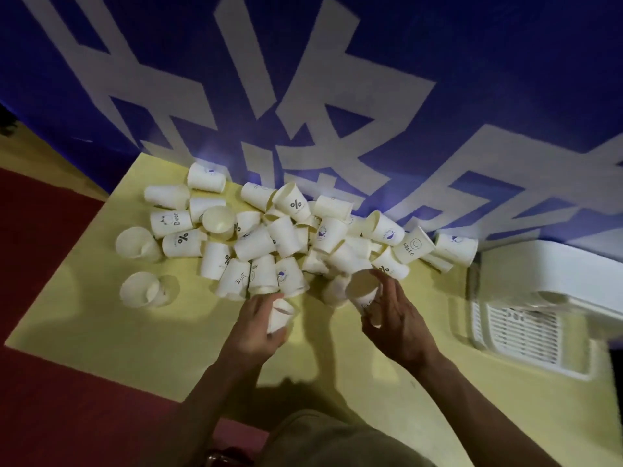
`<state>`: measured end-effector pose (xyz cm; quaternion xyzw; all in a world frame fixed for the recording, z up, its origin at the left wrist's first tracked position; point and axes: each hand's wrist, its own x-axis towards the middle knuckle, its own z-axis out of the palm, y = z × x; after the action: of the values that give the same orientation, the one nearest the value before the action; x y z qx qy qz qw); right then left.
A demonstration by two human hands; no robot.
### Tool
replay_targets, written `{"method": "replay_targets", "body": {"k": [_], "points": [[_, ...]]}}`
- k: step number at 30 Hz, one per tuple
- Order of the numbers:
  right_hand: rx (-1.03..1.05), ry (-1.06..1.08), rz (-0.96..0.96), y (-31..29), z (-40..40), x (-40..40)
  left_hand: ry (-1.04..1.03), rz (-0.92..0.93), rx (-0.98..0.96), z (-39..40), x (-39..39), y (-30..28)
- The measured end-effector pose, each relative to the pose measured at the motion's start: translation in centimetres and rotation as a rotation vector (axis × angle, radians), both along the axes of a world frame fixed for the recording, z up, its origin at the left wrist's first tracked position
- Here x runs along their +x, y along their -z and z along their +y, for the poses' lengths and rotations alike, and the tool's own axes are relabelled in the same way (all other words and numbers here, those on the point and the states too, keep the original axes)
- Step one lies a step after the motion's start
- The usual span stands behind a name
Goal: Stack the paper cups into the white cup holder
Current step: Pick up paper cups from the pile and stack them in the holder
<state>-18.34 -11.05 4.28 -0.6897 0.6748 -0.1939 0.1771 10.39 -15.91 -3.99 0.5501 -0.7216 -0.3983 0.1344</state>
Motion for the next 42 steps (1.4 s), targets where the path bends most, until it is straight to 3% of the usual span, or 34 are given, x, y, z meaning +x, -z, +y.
{"method": "replay_targets", "body": {"k": [6, 10, 18, 29, 37, 42], "points": [[0.083, 0.391, -0.234, -1.3, 9.9, -5.3, 0.222, 0.022, -0.134, 1.7, -7.3, -3.7], [0.069, 0.528, -0.364, -1.4, 15.2, -7.6, 0.342, 0.021, -0.173, 5.0, -12.7, -5.5], [-0.058, 0.381, -0.286, -1.6, 20.4, -16.2, 0.457, 0.02, -0.162, 11.3, -24.1, -7.7], [-0.09, 0.445, -0.334, -1.4, 26.2, -29.3, 0.416, -0.082, -0.287, 14.2, -43.1, -8.8], [-0.061, 0.485, -0.389, -1.0, 26.3, -36.4, 0.479, -0.084, -0.332, 13.7, -50.0, -7.5], [-0.093, 0.501, -0.482, 0.7, 26.0, -38.9, 0.554, -0.194, -0.278, 13.6, -52.4, -5.1]]}}
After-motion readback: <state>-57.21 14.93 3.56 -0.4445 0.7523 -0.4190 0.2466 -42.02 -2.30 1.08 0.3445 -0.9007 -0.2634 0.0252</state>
